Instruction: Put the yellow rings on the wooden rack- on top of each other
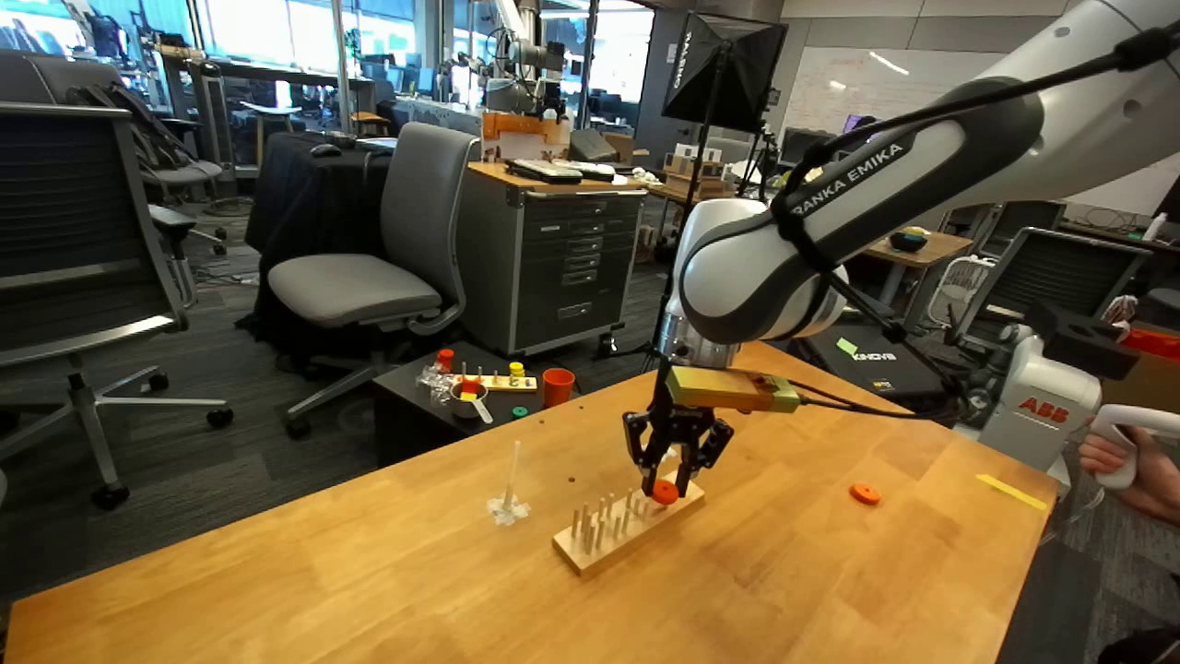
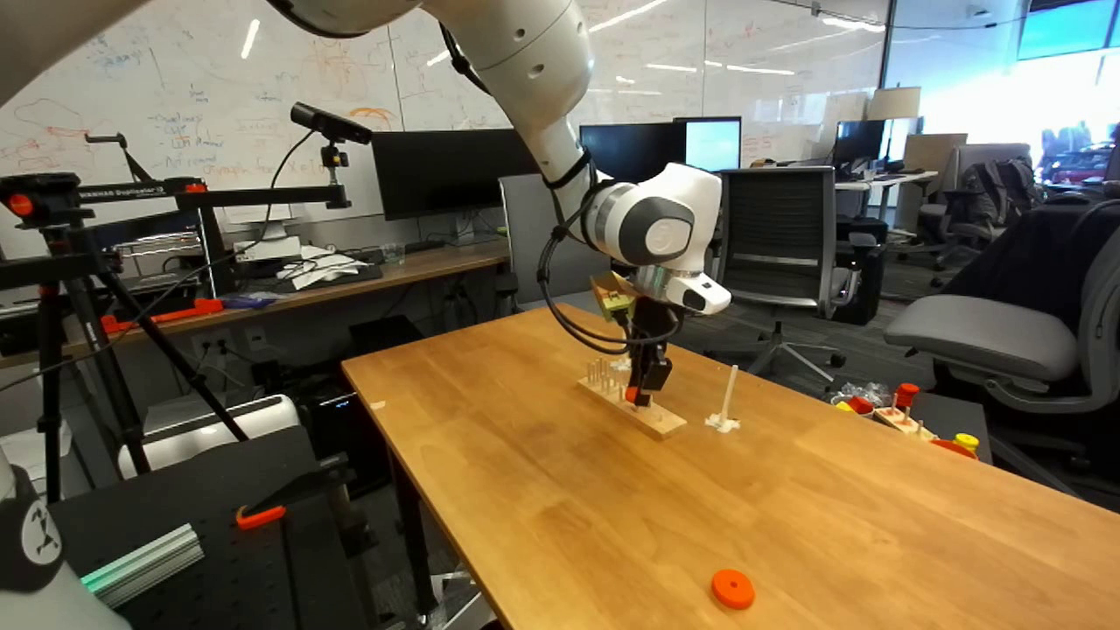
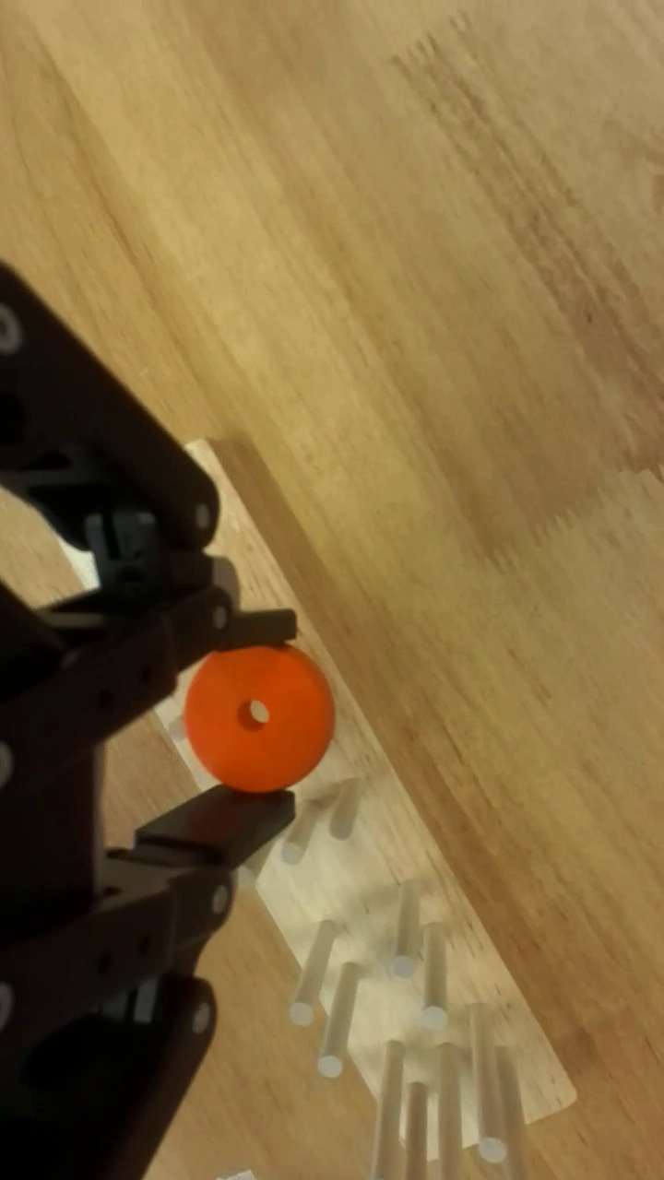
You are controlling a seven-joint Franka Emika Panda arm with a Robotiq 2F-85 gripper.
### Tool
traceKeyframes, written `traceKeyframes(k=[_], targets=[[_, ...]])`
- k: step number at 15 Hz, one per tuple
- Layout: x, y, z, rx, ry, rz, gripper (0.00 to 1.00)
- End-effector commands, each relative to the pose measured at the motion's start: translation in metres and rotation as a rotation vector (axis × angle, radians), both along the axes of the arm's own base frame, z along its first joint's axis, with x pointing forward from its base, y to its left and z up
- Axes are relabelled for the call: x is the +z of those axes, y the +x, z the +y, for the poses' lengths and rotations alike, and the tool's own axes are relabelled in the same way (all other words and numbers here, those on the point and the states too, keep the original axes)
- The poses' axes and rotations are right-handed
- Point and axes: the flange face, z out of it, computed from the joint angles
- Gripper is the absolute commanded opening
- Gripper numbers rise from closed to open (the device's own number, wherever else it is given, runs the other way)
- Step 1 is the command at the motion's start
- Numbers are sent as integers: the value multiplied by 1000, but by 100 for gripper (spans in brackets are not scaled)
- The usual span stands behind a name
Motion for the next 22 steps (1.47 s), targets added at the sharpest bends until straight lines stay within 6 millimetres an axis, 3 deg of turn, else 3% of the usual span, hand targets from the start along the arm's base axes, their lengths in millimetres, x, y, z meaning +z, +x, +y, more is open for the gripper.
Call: traceKeyframes(k=[1, 20, 21, 22], targets=[[7, 3, 0, -14, 8, 16, 18], [-4, 1, -8, -24, 5, 39, 18], [-4, 0, -8, -23, 6, 41, 30], [-3, 0, -7, -25, 6, 42, 68]])
